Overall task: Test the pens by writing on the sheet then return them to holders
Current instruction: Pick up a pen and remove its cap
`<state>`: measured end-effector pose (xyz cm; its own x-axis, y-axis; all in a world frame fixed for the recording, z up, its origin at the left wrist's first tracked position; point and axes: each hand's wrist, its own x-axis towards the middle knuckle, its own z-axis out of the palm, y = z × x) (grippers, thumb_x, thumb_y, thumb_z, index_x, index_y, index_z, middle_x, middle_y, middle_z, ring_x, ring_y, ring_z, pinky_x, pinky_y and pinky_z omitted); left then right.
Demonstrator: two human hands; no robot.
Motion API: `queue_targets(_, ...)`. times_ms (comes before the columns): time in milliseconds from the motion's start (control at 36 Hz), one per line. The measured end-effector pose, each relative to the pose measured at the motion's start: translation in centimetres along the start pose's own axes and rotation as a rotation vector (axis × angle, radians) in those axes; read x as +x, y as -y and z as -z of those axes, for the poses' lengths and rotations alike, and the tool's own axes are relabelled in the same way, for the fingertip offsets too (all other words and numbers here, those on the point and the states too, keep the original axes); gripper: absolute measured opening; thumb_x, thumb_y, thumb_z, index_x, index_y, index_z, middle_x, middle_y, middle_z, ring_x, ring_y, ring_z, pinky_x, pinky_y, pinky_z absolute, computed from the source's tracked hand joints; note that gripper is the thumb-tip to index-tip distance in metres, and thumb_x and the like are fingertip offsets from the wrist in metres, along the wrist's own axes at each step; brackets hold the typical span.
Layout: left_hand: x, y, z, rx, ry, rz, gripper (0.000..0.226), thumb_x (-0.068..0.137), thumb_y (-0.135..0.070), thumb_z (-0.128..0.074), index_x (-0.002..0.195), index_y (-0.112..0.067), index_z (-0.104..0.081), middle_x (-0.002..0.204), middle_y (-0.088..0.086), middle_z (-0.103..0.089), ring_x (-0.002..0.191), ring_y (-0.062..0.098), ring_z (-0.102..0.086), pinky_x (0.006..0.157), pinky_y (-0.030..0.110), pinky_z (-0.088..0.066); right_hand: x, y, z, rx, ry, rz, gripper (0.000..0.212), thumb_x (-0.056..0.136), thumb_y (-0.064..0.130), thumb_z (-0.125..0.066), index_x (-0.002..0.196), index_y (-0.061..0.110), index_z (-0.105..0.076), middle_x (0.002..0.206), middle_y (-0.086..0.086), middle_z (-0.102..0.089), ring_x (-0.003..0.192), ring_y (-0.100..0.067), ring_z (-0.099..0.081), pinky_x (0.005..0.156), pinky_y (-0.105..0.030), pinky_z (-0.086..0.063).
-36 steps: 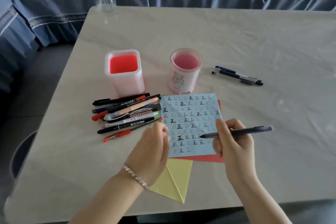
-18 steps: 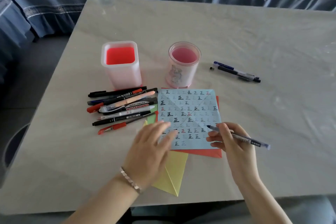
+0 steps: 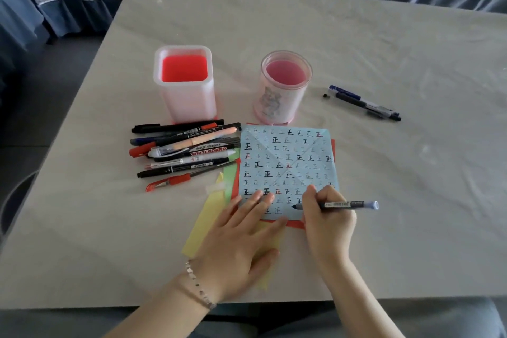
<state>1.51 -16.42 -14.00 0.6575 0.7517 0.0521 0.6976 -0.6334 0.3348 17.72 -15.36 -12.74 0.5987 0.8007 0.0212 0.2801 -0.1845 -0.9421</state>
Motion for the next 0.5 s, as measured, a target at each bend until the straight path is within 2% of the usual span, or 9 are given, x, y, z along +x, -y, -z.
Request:
queue_targets(111, 0.04, 0.03, -0.11, -0.004, -0.003, 0.012, 0.045, 0.092, -0.047, -0.036, 0.131, -0.03, -0.051, 0.146, 0.006, -0.036, 0.138, 0.022, -0.025, 0.109, 0.042, -0.02, -0.24, -0.25, -0.2, -0.054, -0.007, 0.138, 0.038, 0.077, 0.021, -0.054, 0.048, 0.021, -0.031, 0.039, 0.007, -0.035, 0.042, -0.012, -0.036, 0.042, -0.02, -0.029)
queue_targets(250, 0.06, 0.02, -0.19, -0.011, -0.007, 0.019, 0.045, 0.091, -0.048, -0.038, 0.13, -0.03, -0.052, 0.145, 0.006, -0.038, 0.137, 0.022, -0.028, 0.108, 0.043, -0.021, -0.28, -0.72, -0.3, -0.113, 0.026, 0.198, 0.038, 0.077, 0.021, -0.054, 0.048, 0.023, -0.029, 0.038, 0.005, -0.031, 0.044, -0.013, -0.035, 0.042, -0.021, -0.027)
queue_targets(361, 0.01, 0.04, -0.3, -0.018, -0.014, 0.021, 0.045, 0.091, -0.048, -0.039, 0.13, -0.031, -0.052, 0.145, 0.006, -0.038, 0.137, 0.022, -0.028, 0.108, 0.044, -0.022, -0.26, -0.88, -0.3, -0.136, 0.032, 0.224, 0.038, 0.076, 0.02, -0.055, 0.048, 0.025, -0.029, 0.036, 0.006, -0.031, 0.042, -0.01, -0.035, 0.042, -0.016, -0.026)
queue_targets(500, 0.06, -0.08, -0.27, -0.02, -0.017, 0.021, 0.044, 0.09, -0.048, -0.04, 0.129, -0.031, -0.053, 0.146, 0.006, -0.038, 0.137, 0.023, -0.029, 0.107, 0.044, -0.023, -0.28, -0.82, -0.26, -0.131, 0.029, 0.228, 0.037, 0.076, 0.019, -0.055, 0.048, 0.023, -0.031, 0.039, 0.006, -0.034, 0.044, -0.012, -0.036, 0.043, -0.019, -0.029)
